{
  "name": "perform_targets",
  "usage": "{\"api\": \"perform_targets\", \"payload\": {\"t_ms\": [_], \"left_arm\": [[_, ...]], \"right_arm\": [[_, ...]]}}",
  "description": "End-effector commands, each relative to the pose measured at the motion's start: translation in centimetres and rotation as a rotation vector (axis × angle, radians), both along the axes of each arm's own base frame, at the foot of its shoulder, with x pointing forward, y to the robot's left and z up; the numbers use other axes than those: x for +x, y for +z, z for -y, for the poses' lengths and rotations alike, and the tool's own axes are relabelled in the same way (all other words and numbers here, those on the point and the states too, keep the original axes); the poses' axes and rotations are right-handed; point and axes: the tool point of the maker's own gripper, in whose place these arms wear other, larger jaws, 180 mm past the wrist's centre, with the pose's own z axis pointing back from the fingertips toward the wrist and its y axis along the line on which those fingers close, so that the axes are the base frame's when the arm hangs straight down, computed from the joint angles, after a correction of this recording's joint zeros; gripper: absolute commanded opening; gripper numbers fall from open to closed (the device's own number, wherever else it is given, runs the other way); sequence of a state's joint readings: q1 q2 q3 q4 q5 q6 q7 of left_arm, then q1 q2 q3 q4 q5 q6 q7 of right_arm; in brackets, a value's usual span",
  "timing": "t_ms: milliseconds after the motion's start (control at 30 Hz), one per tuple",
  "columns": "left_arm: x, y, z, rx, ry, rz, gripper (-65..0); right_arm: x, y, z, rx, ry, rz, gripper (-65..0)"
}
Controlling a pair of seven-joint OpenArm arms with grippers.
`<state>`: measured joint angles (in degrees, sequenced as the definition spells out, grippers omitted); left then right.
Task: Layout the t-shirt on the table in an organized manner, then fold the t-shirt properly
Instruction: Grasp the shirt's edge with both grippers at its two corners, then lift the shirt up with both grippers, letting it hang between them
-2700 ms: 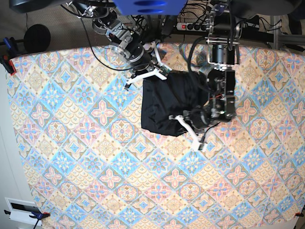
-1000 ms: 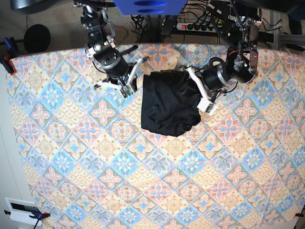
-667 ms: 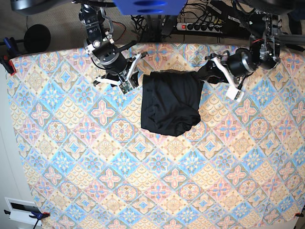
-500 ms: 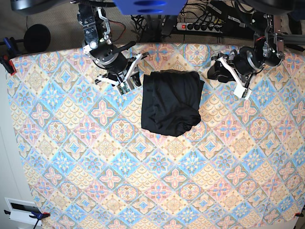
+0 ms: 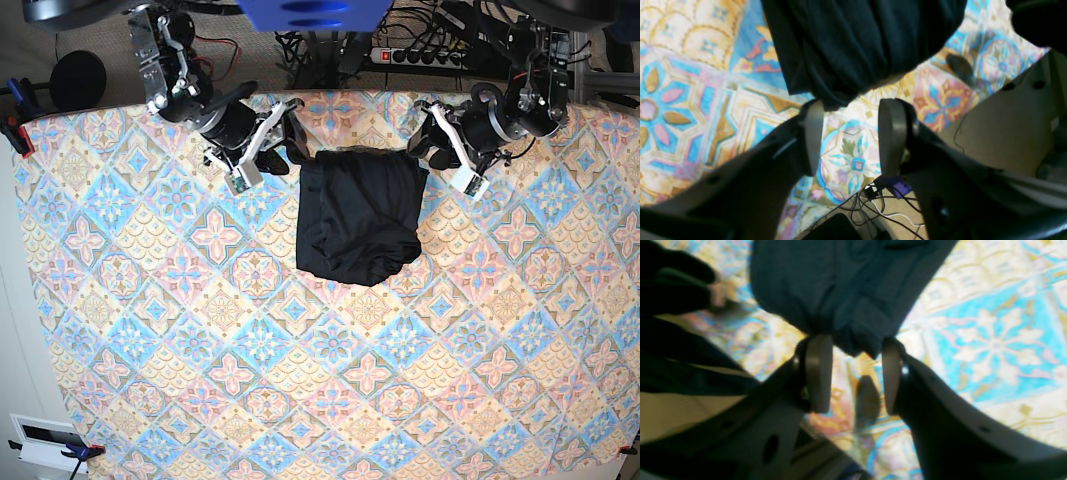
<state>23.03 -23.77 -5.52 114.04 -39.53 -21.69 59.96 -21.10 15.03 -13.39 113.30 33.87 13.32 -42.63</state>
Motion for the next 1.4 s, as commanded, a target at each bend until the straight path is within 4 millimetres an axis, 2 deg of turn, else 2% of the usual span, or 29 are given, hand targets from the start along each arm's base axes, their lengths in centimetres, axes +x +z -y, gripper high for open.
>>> {"api": "perform_targets", "payload": {"t_ms": [0,267,333,533,667,833,1133,1367], "left_arm": [[0.7,1.0,0.2,-0.021,-0.002,0.047,-38.1],[0.9,0.6,-0.3,-0.009,0.014,0.048,-38.1],[0.9,0.4,-0.5,0.013,0.013,0.049,-38.1],[1.3,0.5,-0.1,0.002,0.028,0.070,-38.1],[1.2,0.5,0.0,-0.002,0.026,0.069,-38.1],[1.2,0.5,-0.1,0.000,0.030,0.071,-38.1],[1.3,0.6,-0.1,0.000,0.030,0.072,-38.1],[1.3,0.6,-0.1,-0.001,0.030,0.072,-38.1]], "right_arm": [[0.3,1.0,-0.3,0.036,0.003,0.025,-41.2],[-3.3,0.7,-4.8,0.100,0.153,-0.039,-41.1],[-3.8,0.1,-5.2,0.099,0.165,-0.057,-41.1],[0.3,0.9,-5.1,0.076,0.166,0.025,-41.2],[1.9,1.6,-5.1,0.067,0.170,0.064,-41.2],[2.0,1.6,-5.0,0.064,0.171,0.066,-41.2],[1.5,-1.5,-4.1,0.029,0.152,-0.013,-41.2],[1.5,-2.0,-3.8,-0.025,0.161,0.004,-41.2]]}}
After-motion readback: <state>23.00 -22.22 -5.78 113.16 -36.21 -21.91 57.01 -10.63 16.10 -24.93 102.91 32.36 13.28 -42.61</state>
